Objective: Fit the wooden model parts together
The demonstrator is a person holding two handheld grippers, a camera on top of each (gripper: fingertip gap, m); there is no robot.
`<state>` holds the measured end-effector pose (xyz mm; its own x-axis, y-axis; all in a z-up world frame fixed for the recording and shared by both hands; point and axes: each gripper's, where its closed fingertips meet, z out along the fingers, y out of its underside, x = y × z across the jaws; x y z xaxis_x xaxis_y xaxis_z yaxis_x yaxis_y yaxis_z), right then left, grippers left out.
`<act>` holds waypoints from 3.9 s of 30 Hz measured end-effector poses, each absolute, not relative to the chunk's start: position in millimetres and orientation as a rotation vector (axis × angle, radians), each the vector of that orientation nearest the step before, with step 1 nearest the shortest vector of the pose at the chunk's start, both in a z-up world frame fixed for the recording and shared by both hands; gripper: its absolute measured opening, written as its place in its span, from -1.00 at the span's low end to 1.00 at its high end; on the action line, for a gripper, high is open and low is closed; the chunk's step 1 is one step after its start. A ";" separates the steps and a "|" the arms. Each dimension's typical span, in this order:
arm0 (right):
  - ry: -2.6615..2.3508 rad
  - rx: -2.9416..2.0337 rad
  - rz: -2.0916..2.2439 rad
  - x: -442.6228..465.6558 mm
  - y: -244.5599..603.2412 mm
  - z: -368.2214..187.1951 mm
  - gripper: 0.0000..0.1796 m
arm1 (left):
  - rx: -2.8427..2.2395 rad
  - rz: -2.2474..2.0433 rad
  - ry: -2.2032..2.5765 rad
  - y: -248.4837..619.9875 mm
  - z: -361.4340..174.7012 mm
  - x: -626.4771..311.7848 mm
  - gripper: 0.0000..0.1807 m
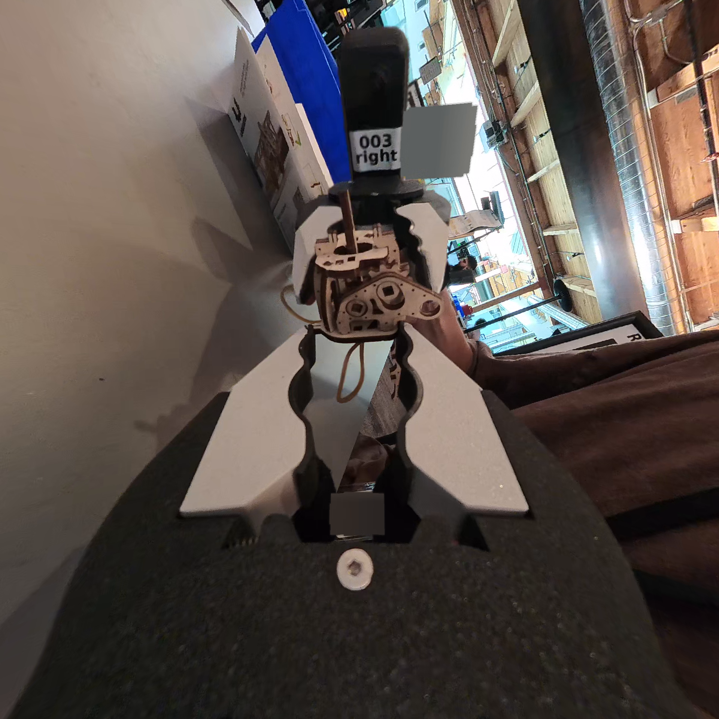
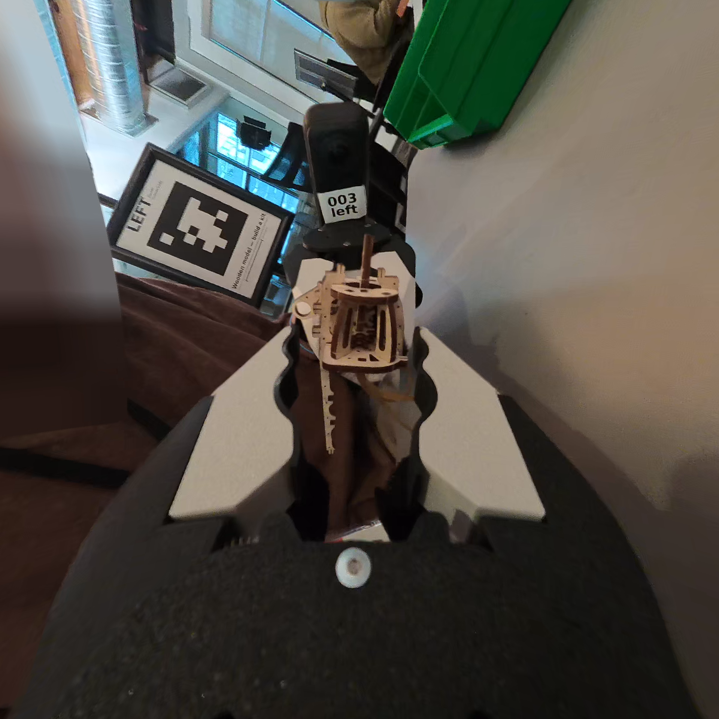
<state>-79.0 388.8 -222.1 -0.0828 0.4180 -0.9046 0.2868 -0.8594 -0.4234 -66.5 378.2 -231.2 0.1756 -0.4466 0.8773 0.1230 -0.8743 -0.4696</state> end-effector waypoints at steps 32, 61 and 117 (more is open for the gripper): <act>-0.797 -2.013 2.128 -78.8 385.0 -222.0 -0.50 | -1.995 -1.785 0.279 378.2 -227.6 -66.9 -0.57; -0.730 -1.992 2.213 -83.6 393.3 -218.0 -0.55 | -2.050 -1.685 0.409 370.3 -233.5 -60.0 -0.57; -1.341 -1.567 1.434 -65.2 387.5 -198.1 -0.26 | -2.079 -1.767 0.393 369.2 -238.3 -68.7 -0.57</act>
<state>-65.2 387.5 -198.1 -0.1050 0.9383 -0.3296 0.2662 -0.2928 -0.9184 -68.7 369.2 -238.3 0.1691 -0.4480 0.8779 0.0339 -0.8875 -0.4595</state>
